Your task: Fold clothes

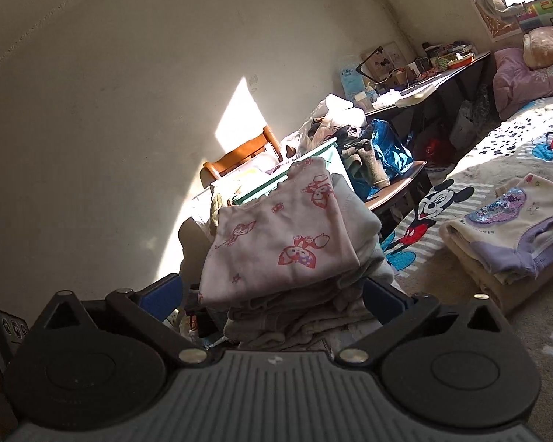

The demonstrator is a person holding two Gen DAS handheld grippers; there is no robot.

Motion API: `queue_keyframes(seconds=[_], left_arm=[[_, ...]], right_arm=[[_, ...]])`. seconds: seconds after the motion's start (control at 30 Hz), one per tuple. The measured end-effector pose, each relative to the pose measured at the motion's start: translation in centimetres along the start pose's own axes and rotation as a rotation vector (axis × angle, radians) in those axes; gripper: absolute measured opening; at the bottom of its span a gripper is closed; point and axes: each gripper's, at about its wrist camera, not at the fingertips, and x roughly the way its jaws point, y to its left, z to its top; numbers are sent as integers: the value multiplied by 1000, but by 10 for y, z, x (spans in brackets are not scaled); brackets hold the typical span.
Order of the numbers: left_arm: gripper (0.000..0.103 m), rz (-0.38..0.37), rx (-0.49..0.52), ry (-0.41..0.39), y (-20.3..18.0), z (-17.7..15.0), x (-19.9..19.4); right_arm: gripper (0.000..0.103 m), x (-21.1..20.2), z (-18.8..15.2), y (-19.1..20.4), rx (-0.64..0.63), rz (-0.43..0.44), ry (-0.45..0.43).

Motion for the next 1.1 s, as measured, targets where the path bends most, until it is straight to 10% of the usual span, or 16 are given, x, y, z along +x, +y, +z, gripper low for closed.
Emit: queue_keyframes(seconds=[0.2,1.1], left_arm=[[103,190,168,-60,-43,9,-41],[103,254,190,2,-93,29,-80]], right_arm=[[103,-31,-2,31,-29,-132,51],[103,-88,-12,93,-242,-321,89]])
